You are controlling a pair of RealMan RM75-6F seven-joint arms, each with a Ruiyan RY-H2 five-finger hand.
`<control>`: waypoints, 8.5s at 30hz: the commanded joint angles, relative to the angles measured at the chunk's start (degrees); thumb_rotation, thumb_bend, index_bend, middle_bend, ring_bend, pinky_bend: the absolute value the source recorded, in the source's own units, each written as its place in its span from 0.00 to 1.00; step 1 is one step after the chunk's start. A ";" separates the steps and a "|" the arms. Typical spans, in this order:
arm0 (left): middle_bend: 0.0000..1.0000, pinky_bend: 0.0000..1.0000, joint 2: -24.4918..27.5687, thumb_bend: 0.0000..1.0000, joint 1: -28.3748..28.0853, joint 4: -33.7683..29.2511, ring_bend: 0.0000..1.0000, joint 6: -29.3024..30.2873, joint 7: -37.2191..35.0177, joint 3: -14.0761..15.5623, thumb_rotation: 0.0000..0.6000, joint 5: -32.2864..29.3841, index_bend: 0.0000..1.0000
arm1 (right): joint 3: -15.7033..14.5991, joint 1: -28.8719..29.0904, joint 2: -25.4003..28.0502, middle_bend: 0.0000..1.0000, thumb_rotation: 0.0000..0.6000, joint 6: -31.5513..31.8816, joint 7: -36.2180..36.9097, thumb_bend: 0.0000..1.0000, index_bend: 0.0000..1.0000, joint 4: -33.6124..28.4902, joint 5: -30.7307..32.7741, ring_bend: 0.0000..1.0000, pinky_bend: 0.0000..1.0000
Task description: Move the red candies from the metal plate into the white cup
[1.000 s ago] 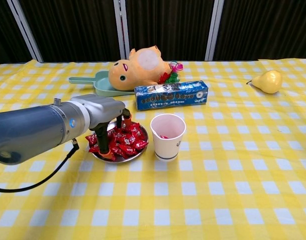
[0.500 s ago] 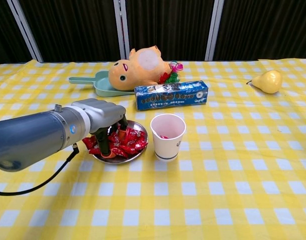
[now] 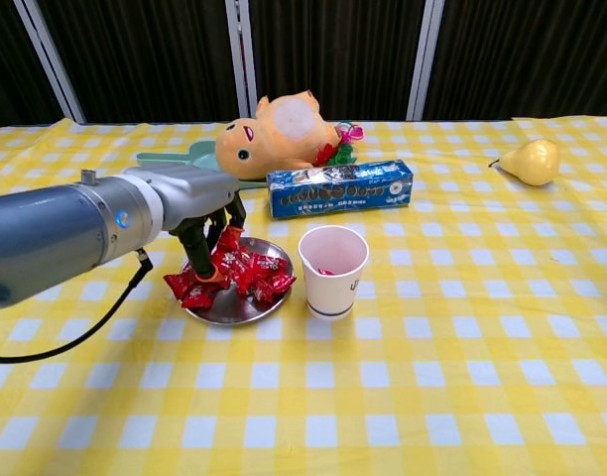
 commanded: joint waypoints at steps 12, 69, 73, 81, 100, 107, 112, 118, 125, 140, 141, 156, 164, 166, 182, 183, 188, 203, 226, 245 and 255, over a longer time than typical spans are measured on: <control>0.63 0.91 7.59 0.36 -2.19 -11.71 0.86 1.86 -0.07 -6.65 1.00 2.23 0.54 | 0.02 -0.07 -0.01 0.00 1.00 0.11 -0.09 0.36 0.00 -0.24 -0.02 0.00 0.00; 0.31 0.91 5.08 0.18 -1.25 -6.05 0.85 -1.13 -3.58 0.79 1.00 0.53 0.31 | 0.11 -0.13 0.16 0.00 1.00 0.02 0.15 0.36 0.00 -0.19 0.11 0.00 0.00; 0.29 0.91 4.52 0.18 -0.66 -4.18 0.85 -2.56 -4.35 2.01 1.00 0.97 0.29 | 0.00 -0.20 0.03 0.00 1.00 -0.02 -0.24 0.36 0.00 -0.22 0.11 0.00 0.00; 0.24 0.91 2.30 0.18 -0.35 0.09 0.85 -4.58 -5.30 2.31 1.00 0.52 0.21 | 0.11 -0.18 0.03 0.00 1.00 -0.24 -0.42 0.36 0.00 -0.38 0.51 0.00 0.00; 0.40 0.91 -3.15 0.21 -2.46 6.34 0.85 -7.06 -2.35 1.52 1.00 -2.86 0.36 | 0.19 0.13 0.48 0.00 1.00 -1.41 0.59 0.36 0.00 -1.01 1.39 0.00 0.00; 0.56 0.92 -3.59 0.30 -2.06 6.88 0.86 -6.47 -2.45 1.78 1.00 -1.84 0.47 | 0.22 0.11 0.52 0.00 1.00 -1.36 0.53 0.36 0.00 -1.02 1.38 0.00 0.00; 0.60 0.92 -2.92 0.35 -1.36 6.60 0.86 -5.83 -2.87 1.92 1.00 -0.88 0.50 | 0.18 0.06 0.49 0.00 1.00 -1.30 0.43 0.36 0.00 -1.07 1.28 0.00 0.00; 0.61 0.92 -1.44 0.35 -0.73 5.48 0.86 -5.12 -3.32 1.50 1.00 0.05 0.51 | 0.17 0.02 0.51 0.00 1.00 -1.34 0.43 0.36 0.00 -1.15 1.39 0.00 0.00; 0.61 0.92 1.29 0.36 -0.14 2.17 0.86 -3.81 -4.13 0.01 1.00 1.19 0.51 | 0.21 -0.01 0.55 0.00 1.00 -1.25 0.49 0.36 0.00 -1.23 1.35 0.00 0.00; 0.62 0.92 7.24 0.36 -3.57 -10.46 0.86 -1.57 -3.34 -6.50 1.00 3.51 0.52 | 0.42 -0.11 0.54 0.00 1.00 -1.03 0.72 0.36 0.00 -1.28 1.54 0.00 0.00; 0.62 0.92 6.98 0.36 -3.94 -10.69 0.86 -1.42 -3.07 -6.61 1.00 3.30 0.52 | 0.43 -0.13 0.57 0.00 1.00 -1.00 0.79 0.36 0.00 -1.28 1.53 0.00 0.00; 0.62 0.92 2.26 0.35 -6.75 -12.14 0.86 1.18 -1.53 -5.55 1.00 1.57 0.52 | 0.46 -0.08 0.71 0.00 1.00 -1.08 1.52 0.36 0.00 -1.18 1.44 0.00 0.00; 0.62 0.92 0.50 0.35 -7.32 -10.87 0.86 1.52 -1.67 -5.55 1.00 0.32 0.52 | 0.42 -0.07 0.74 0.00 1.00 -1.11 1.63 0.36 0.00 -1.22 1.36 0.00 0.00; 0.62 0.92 -0.18 0.36 -7.36 -10.38 0.86 1.43 -1.98 -5.58 1.00 -0.28 0.52 | 0.41 -0.08 0.75 0.00 1.00 -1.12 1.62 0.36 0.00 -1.25 1.39 0.00 0.00; 0.62 0.92 -1.88 0.36 -8.25 -6.20 0.86 1.15 -1.00 -6.02 1.00 -3.30 0.51 | 0.38 -0.06 0.77 0.00 1.00 -1.14 1.59 0.36 0.00 -1.25 1.26 0.00 0.00; 0.62 0.92 -1.94 0.36 -8.28 -6.07 0.86 1.08 -0.99 -6.02 1.00 -3.40 0.51 | 0.37 -0.07 0.77 0.00 1.00 -1.13 1.57 0.36 0.00 -1.28 1.25 0.00 0.00; 0.61 0.92 -2.34 0.35 -8.60 -5.26 0.86 0.86 -0.83 -6.22 1.00 -3.67 0.49 | 0.39 -0.07 0.83 0.00 1.00 -1.18 1.54 0.36 0.00 -1.34 1.36 0.00 0.00; 0.60 0.92 -3.86 0.28 -9.10 -3.77 0.86 0.79 -1.21 -6.72 1.00 -3.15 0.45 | 0.29 -0.05 0.88 0.00 1.00 -1.34 1.72 0.36 0.00 -1.38 1.32 0.00 0.00; 0.37 0.92 -0.03 0.19 -6.46 -7.94 0.85 1.62 -4.77 -7.29 1.00 -0.75 0.33 | 0.32 -0.07 0.82 0.00 1.00 -1.40 1.34 0.36 0.00 -1.42 1.48 0.00 0.00; 0.36 0.92 11.35 0.19 3.29 -12.50 0.85 0.58 -11.66 1.85 1.00 6.14 0.31 | 0.33 -0.16 0.62 0.00 1.00 -1.52 0.09 0.36 0.00 -1.58 1.84 0.00 0.00; 0.36 0.92 9.56 0.19 4.31 -4.97 0.85 -3.57 -11.93 4.14 1.00 4.36 0.31 | 0.40 -0.06 0.46 0.00 1.00 -1.91 -0.58 0.36 0.00 -1.90 2.24 0.00 0.00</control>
